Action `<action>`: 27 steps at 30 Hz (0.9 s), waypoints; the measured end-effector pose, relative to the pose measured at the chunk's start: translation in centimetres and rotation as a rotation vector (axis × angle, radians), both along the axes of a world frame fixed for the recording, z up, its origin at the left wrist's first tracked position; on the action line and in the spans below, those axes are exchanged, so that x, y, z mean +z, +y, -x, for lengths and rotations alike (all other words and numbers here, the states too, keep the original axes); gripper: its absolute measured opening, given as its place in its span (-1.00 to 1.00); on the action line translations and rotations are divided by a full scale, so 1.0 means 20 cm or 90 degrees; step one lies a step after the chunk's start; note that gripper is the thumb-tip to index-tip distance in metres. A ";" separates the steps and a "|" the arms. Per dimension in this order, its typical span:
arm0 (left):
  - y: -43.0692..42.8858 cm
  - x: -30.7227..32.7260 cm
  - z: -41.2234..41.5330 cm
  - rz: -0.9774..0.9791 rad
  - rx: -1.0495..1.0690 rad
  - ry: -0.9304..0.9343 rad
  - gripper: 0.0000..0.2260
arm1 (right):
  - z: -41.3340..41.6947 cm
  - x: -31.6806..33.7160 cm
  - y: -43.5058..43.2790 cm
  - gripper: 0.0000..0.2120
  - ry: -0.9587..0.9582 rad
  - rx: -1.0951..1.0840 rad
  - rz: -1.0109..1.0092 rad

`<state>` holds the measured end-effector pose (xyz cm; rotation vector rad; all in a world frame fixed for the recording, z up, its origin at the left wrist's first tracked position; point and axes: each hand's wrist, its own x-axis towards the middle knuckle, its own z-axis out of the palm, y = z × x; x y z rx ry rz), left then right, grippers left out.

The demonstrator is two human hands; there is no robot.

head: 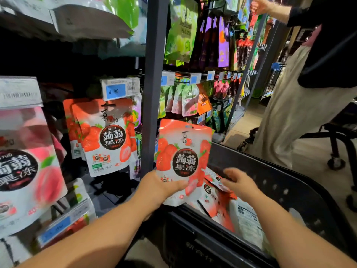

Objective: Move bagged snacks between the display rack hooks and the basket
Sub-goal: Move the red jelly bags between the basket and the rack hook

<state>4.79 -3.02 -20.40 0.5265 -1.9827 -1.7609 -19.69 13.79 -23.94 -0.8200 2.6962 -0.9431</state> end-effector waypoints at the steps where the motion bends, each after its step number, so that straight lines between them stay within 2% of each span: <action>1: 0.00 0.00 0.00 -0.041 0.016 0.018 -0.69 | 0.03 -0.05 0.02 -0.57 -0.014 0.016 -0.093; 3: 0.01 -0.01 0.00 -0.101 0.032 0.048 -0.69 | 0.07 -0.11 0.04 -0.50 -0.023 0.026 -0.196; 7: 0.02 0.00 0.01 -0.152 0.018 0.081 -0.54 | 0.11 -0.19 0.05 -0.63 -0.022 -0.007 -0.205; 10: 0.01 -0.01 0.01 -0.157 0.006 0.083 -0.50 | 0.10 -0.18 0.01 -0.82 0.007 -0.043 -0.155; 15: 0.01 -0.02 0.01 -0.156 0.009 0.072 -0.50 | 0.08 -0.15 -0.01 -0.94 -0.016 -0.071 -0.034; 19: 0.02 -0.02 0.02 -0.170 0.006 0.066 -0.53 | 0.07 -0.12 0.00 -0.92 -0.046 -0.056 0.118; 22: 0.02 -0.03 0.02 -0.176 0.019 0.061 -0.63 | 0.05 -0.08 -0.01 -0.90 -0.049 -0.055 0.183; 27: 0.01 0.00 0.03 -0.098 0.096 0.043 -0.56 | -0.03 0.11 0.00 -0.84 0.115 -0.057 0.210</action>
